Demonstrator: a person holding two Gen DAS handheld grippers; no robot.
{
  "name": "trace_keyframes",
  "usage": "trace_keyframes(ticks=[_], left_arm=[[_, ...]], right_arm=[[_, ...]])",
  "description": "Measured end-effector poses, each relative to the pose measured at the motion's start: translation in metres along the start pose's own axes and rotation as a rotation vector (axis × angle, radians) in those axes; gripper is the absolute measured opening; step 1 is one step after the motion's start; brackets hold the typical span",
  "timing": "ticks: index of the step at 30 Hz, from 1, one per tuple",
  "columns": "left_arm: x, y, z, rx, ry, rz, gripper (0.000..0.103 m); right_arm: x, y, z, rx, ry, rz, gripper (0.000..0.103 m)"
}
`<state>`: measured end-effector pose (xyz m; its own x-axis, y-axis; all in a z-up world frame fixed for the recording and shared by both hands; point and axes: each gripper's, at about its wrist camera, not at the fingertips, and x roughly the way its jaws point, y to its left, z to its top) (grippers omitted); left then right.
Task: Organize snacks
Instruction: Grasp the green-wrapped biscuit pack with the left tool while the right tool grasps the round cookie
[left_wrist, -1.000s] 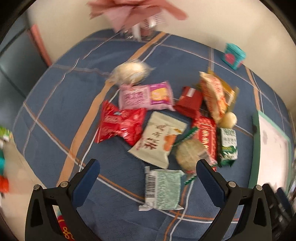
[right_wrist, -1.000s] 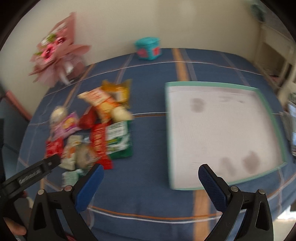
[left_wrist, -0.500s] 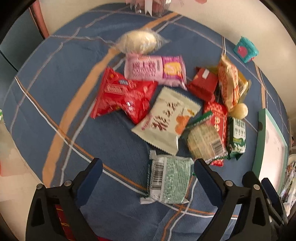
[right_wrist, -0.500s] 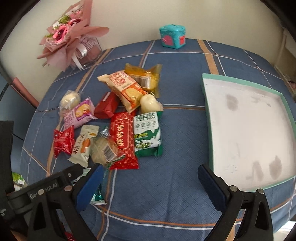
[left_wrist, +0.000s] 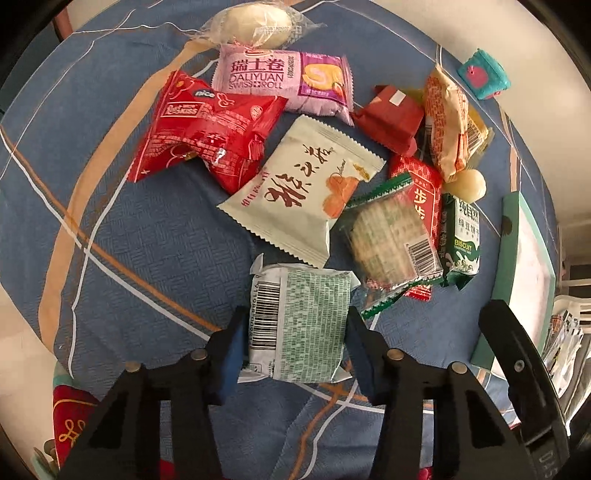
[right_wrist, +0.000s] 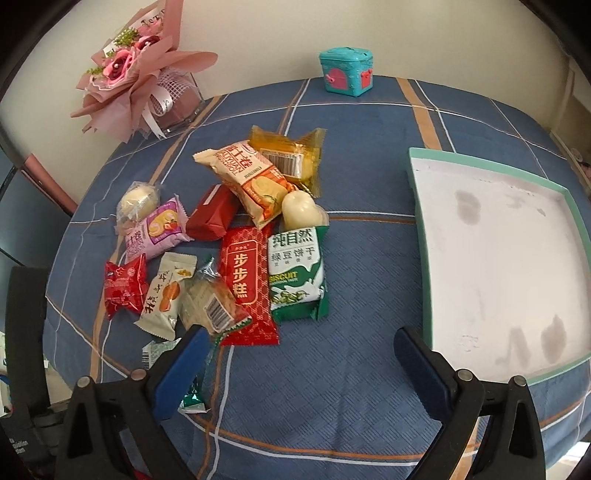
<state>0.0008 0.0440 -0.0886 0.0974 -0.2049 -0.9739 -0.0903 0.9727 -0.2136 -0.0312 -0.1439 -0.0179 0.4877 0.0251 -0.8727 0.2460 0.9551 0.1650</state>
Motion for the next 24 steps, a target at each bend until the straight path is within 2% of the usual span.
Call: trace_keyframes(ticks=[5,11,13,16,19,24], left_arm=[[-0.005,0.011,-0.002,-0.065,-0.026,-0.016,0.051],[-0.018,0.039,0.001,-0.173,-0.093,-0.009,0.05],[-0.021,0.047,0.002,-0.204,-0.117,0.008,0.05],[-0.023,0.053,0.003,-0.226,-0.139,0.023,0.05],[-0.022,0.059,0.004,-0.24,-0.141,0.02,0.05],[-0.034,0.077,0.013,-0.254,-0.133,0.012,0.051]], right_arm=[[0.005,0.013,0.004,-0.05,-0.003,0.009,0.094],[0.015,0.038,0.006,-0.144,0.002,0.012,0.078],[0.016,0.047,0.006,-0.175,0.003,0.011,0.077],[0.019,0.062,0.006,-0.231,0.006,0.012,0.074],[0.026,0.08,0.005,-0.298,0.021,-0.011,0.067],[0.038,0.096,0.002,-0.362,0.041,-0.037,0.066]])
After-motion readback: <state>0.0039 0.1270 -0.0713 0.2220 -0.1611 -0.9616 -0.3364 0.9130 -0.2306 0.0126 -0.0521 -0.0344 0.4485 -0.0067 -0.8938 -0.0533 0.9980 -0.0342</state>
